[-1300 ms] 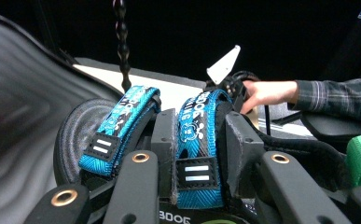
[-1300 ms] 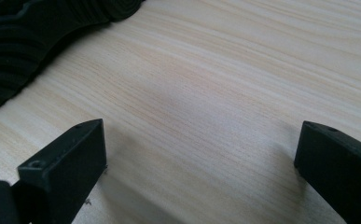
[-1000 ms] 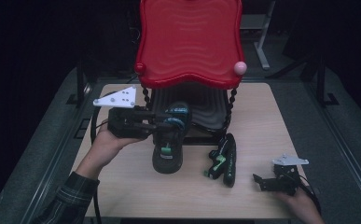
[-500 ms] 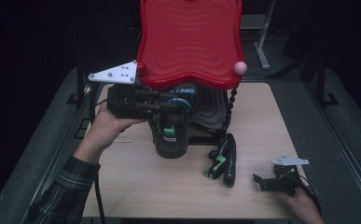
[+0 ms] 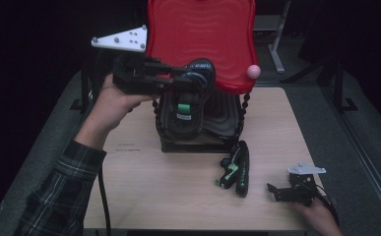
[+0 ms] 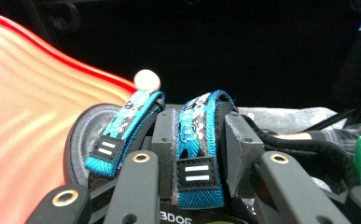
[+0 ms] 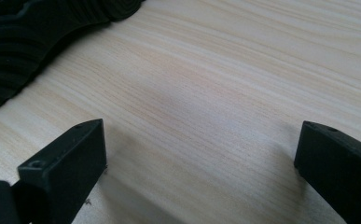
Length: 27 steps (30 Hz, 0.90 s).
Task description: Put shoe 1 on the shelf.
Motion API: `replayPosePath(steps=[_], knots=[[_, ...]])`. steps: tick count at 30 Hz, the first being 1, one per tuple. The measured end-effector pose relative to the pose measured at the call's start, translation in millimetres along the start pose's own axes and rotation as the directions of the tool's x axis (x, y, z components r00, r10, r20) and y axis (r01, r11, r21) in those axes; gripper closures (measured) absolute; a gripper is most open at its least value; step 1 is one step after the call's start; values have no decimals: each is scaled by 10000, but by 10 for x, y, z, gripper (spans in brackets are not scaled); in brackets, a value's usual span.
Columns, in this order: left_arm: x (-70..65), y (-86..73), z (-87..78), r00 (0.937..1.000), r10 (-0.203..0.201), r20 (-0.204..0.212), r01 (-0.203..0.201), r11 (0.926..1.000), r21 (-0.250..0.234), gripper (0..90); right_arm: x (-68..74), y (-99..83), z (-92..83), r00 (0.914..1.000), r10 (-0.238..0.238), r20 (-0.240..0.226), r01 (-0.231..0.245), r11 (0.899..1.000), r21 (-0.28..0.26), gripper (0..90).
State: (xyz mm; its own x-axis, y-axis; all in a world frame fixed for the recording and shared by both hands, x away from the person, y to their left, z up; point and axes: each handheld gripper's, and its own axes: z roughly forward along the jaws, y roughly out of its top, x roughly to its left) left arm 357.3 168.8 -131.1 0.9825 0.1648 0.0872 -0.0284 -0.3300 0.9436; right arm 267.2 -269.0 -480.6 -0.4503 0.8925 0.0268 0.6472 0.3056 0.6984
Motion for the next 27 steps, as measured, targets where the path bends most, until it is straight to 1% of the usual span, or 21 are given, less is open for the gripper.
replayPosePath(steps=[4, 5, 6, 9, 10, 11, 13, 15, 20, 22, 26, 27], knots=[[116, 128, -9, 9993, 107, -369, -103, 9999, 114, 691, 0, 0, 0, 10000, 8, -4, -8, 10000, -3, 18], [181, 176, -11, 9983, 164, -556, -157, 9998, 130, 691, 0, 0, 0, 10000, 2, -3, -2, 10000, 1, 18], [181, 176, -11, 9983, 164, -556, -157, 9998, 130, 691, 0, 0, 0, 10000, 2, -3, -2, 10000, 1, 18], [285, 229, -19, 9965, 153, -827, -150, 9999, 47, 692, 0, 0, 0, 10000, 1, -1, -1, 10000, 0, 18], [362, 252, -25, 9946, 202, -1017, -198, 9998, 45, 692, 0, 0, 0, 10000, 0, 0, 0, 10000, 0, 18], [362, 252, -25, 9946, 202, -1017, -198, 9998, 45, 693, 0, -1, -1, 10000, -1, -2, 1, 10000, 0, 18], [439, 271, -26, 9924, 247, -1204, -235, 9997, 112, 692, 0, -1, -1, 10000, 7, -6, -7, 10000, 0, 18], [523, 284, -24, 9898, 285, -1399, -264, 9995, 164, 693, 1, -1, -1, 10000, 13, -6, -13, 10000, -2, 18], [750, 289, 5, 9862, 187, -1643, -179, 9998, 61, 693, -1, -3, -4, 10000, -12, -19, 12, 10000, 5, 18], [833, 294, 35, 9845, 212, -1739, -204, 9998, 59, 693, 0, -5, -6, 10000, -5, -20, 5, 10000, 15, 18], [1008, 305, 104, 9788, 271, -2031, -268, 9996, 46, 692, -1, -10, -10, 10000, -20, -36, 20, 10000, 2, 18], [1044, 314, 121, 9770, 344, -2106, -329, 9994, 104, 692, 0, -11, -12, 10000, -8, -35, 8, 10000, 6, 18]])
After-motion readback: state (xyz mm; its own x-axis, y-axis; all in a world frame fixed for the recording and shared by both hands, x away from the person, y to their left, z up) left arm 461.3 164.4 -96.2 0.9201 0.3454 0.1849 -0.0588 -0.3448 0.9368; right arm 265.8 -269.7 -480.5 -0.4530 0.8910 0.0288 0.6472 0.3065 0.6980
